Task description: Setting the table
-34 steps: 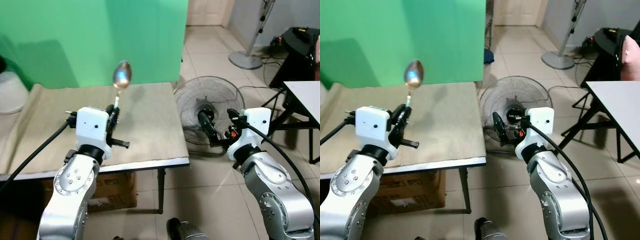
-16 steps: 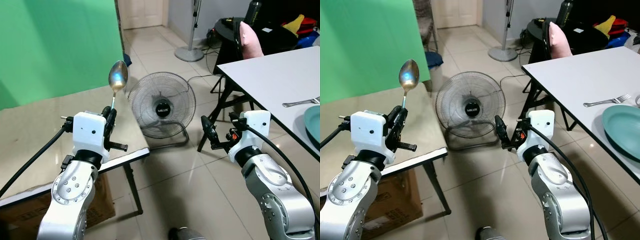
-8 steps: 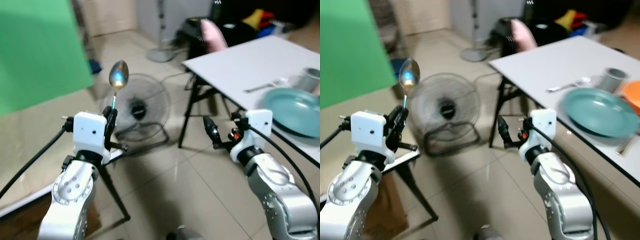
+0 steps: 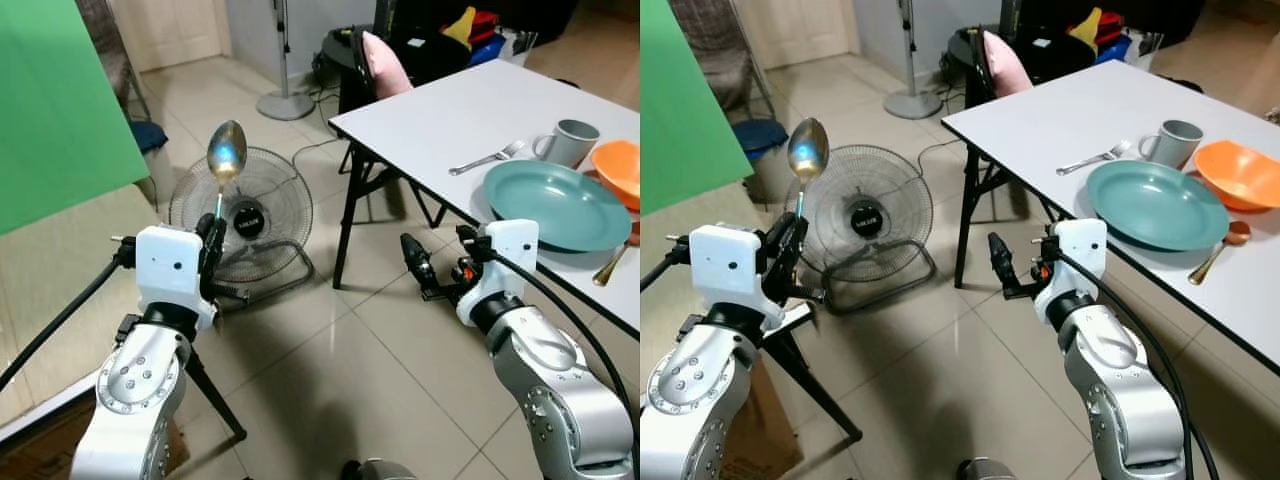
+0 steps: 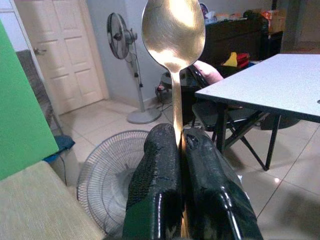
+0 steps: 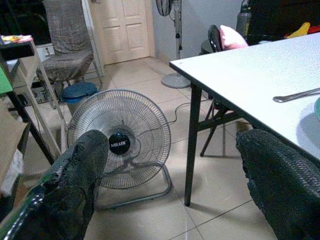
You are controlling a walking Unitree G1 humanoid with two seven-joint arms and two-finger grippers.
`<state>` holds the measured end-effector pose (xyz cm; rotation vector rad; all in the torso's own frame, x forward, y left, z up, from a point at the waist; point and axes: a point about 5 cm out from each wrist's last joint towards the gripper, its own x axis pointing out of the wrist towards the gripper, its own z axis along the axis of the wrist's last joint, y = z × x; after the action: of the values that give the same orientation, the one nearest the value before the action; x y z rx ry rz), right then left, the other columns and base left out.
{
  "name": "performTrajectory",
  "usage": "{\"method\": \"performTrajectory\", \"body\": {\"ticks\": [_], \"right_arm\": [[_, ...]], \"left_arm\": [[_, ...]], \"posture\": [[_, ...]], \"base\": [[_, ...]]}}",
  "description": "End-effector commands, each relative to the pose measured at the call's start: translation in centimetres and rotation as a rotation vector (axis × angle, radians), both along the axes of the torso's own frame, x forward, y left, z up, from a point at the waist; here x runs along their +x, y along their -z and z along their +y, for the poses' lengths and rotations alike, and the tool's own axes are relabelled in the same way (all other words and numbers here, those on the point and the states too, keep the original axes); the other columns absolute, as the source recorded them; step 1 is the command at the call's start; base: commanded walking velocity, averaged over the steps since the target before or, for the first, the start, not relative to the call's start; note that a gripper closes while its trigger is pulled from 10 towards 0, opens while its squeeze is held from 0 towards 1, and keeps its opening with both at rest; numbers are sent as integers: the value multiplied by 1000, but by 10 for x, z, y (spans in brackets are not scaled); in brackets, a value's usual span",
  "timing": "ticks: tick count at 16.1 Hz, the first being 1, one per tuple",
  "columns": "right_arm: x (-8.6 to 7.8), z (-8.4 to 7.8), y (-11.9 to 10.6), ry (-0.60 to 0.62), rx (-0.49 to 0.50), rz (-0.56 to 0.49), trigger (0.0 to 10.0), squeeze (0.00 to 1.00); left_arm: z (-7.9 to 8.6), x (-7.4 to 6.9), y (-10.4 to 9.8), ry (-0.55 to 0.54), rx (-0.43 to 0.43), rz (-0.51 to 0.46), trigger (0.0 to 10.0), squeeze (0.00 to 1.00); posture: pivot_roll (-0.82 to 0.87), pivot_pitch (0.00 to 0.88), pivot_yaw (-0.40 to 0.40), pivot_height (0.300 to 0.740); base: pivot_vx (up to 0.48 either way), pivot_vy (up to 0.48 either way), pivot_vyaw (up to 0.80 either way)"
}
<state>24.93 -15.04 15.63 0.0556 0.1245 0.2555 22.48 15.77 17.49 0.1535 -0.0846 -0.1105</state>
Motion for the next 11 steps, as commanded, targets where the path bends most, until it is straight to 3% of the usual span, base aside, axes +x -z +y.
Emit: {"method": "performTrajectory", "body": {"ticks": [1,11], "right_arm": [[0,0,-4,0,2,-8,10000,0],[0,0,-3,-1,1,0,10000,0]], "left_arm": [[1,-2,-3,-1,-1,-12,10000,0],[0,-3,-1,-3,-9,-8,10000,0]], "posture": [[-93,22,8,740],[-93,23,8,740]], "base": [[0,0,-800],[0,0,-800]]}}
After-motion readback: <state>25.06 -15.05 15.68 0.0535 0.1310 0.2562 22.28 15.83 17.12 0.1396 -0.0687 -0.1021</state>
